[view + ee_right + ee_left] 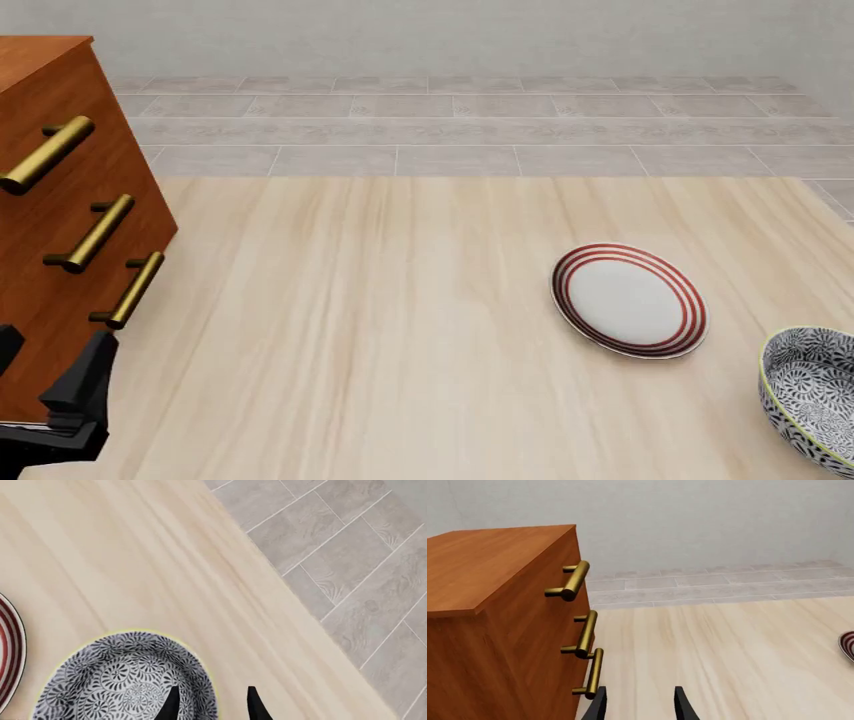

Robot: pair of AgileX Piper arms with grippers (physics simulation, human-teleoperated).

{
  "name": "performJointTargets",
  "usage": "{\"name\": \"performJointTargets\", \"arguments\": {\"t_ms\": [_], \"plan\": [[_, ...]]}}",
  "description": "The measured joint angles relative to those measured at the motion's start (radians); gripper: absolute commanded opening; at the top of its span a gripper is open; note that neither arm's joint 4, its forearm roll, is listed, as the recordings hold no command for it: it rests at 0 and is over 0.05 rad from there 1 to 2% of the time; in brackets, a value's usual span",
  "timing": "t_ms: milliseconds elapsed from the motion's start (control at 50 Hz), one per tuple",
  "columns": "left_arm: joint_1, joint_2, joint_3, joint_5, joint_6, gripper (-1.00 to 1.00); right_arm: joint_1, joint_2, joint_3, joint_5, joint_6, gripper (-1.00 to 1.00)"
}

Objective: Put the bowl on top of the cabinet.

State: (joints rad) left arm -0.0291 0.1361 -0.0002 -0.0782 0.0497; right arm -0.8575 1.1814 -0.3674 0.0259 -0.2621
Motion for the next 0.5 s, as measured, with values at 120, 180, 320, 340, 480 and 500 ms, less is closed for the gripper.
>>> {"name": "performJointTargets", "arguments": {"t_ms": [120,180,320,340,480,500], "plan": [[0.000,-0.001,0.000,0.001,0.000,1.00,0.001,0.013,0.010,-0.017,-0.003,1.00],[-0.001,-0.001,0.000,0.002,0.001,1.00,0.003,0.021,0.016,-0.027,-0.004,1.00],[-0.001,0.000,0.000,0.002,0.002,1.00,0.006,0.045,0.029,-0.054,-0.006,1.00],[-0.001,0.000,0.000,0.002,0.002,1.00,0.006,0.048,0.031,-0.057,-0.007,1.00],[-0.002,0.006,-0.001,-0.002,0.003,1.00,0.006,0.070,0.040,-0.081,-0.010,1.00],[-0.002,0.007,-0.001,-0.002,0.003,1.00,0.006,0.073,0.042,-0.084,-0.011,1.00]]}}
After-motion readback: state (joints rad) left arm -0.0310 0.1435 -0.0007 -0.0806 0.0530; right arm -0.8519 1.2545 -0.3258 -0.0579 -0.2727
